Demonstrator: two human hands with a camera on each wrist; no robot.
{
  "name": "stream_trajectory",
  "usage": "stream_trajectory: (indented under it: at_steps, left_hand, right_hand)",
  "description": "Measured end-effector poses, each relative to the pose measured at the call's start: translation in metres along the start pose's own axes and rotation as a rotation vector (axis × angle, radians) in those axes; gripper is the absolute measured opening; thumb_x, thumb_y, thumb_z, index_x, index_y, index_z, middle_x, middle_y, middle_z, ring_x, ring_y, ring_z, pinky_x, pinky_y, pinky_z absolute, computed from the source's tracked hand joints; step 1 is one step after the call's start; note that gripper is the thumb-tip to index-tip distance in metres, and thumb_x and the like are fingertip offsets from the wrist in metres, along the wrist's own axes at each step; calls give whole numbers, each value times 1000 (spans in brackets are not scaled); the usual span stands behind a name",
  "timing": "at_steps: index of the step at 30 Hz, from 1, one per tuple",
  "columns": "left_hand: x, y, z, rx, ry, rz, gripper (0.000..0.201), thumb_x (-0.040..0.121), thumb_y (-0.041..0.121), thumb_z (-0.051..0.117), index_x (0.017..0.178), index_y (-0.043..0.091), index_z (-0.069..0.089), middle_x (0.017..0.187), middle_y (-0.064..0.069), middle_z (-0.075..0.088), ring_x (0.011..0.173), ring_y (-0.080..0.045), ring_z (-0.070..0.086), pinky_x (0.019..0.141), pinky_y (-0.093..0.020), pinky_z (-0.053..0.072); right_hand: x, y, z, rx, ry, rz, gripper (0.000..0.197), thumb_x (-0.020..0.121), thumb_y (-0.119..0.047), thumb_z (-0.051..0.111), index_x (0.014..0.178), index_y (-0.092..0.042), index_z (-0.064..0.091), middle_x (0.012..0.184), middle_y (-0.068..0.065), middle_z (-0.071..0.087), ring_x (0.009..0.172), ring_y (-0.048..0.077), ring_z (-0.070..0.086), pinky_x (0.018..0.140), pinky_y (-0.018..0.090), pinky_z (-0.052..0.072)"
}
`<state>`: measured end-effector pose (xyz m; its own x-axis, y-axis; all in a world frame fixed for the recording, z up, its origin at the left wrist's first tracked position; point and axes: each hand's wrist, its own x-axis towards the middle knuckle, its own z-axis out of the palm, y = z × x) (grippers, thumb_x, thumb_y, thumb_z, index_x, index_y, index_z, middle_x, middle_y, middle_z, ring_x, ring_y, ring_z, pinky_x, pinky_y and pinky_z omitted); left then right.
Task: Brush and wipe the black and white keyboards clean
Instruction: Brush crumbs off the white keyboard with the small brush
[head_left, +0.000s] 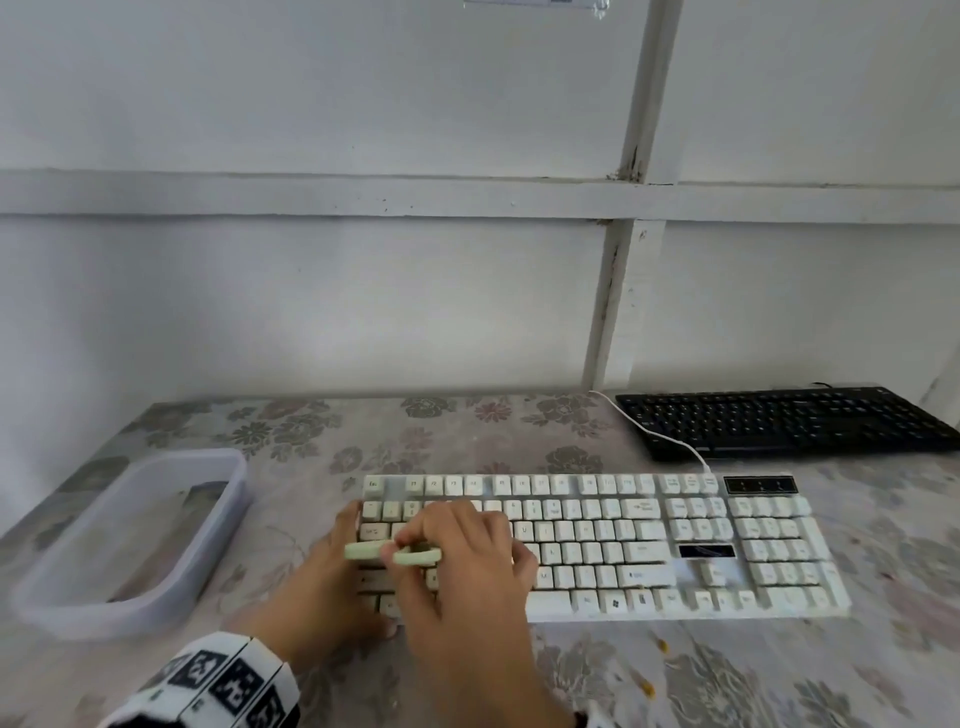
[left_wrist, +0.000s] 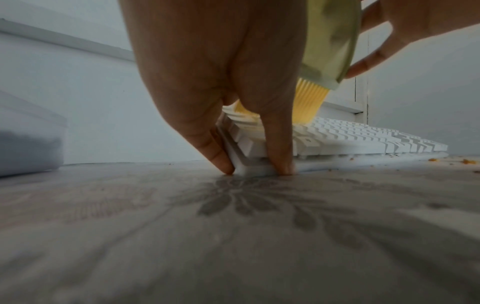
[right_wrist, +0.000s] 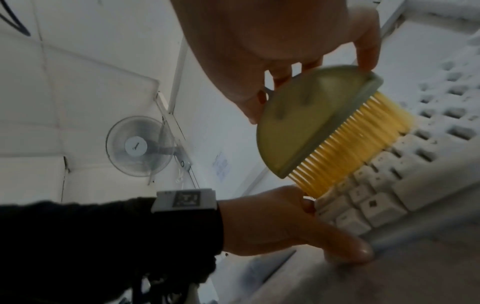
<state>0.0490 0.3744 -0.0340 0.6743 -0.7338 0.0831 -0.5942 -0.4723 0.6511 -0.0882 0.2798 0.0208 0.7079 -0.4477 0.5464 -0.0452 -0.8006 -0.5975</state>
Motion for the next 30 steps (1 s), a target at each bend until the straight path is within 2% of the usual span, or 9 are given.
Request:
stream_trajectory:
  at_steps: [2,6,10,13,16,20,24,27,30]
  left_hand:
    - [-2,3,-1,-23,28,-15,89,61,32,81,128,31,22,113,36,27,104,24,38,80,5,32]
    - [-4,9,-3,-45,15,-64,102,53,27,84,127,39,15,116,31,36,107,3,47,81,-10,41]
    - [-4,4,-2,-47,18,-44,105,52,31,84,133,36,18,120,29,37,112,3,46,94,-20,43]
    - [-2,3,0,-79,38,-23,95,54,34,84,129,34,26,120,27,40,111,3,48,96,-25,45]
    - [-3,5,-1,-74,46,-29,97,54,32,85,128,37,21,119,29,38,111,2,48,93,-18,42]
    - [-6,8,-3,-57,8,-47,106,53,25,85,132,37,16,120,32,34,113,1,45,96,-21,41]
    - [-6,9,-4,-40,10,-58,104,54,26,86,129,38,15,118,33,33,112,-1,47,92,-17,41]
    - [-6,13,-6,-46,-5,-57,105,52,23,84,128,39,13,117,34,31,113,-1,45,92,-17,40]
    - [-8,17,-7,3,-25,-67,105,55,21,81,127,41,7,113,37,25,111,0,41,86,-12,34]
  right_hand:
    - [-1,3,5,-86,84,-28,10,75,-45,48,82,-40,43,83,-22,54,82,-1,38,79,35,36]
    - [-2,18,-1,-192,132,3,11,69,-39,43,80,-39,42,81,-23,53,83,1,38,73,42,46]
    - [-2,14,-6,-173,182,8,10,68,-37,44,78,-38,44,80,-21,54,83,3,38,73,44,45]
    - [-4,3,1,-98,165,-31,10,71,-40,47,80,-38,45,81,-21,54,82,0,37,72,42,45]
    - [-6,11,4,-92,135,-17,10,71,-39,46,81,-39,44,82,-22,54,85,-1,37,83,44,39]
    - [-2,18,-9,-175,146,18,10,69,-35,42,79,-37,44,83,-21,53,85,4,39,79,47,45]
    - [-3,11,-10,-36,68,7,10,72,-39,45,82,-38,44,85,-19,53,87,0,36,84,46,43]
    - [-5,22,-18,33,-13,89,15,72,-44,37,84,-38,43,86,-19,54,91,2,39,92,48,37]
    - [-7,38,-33,-64,67,74,13,70,-41,39,81,-36,44,83,-19,54,87,3,38,86,51,43]
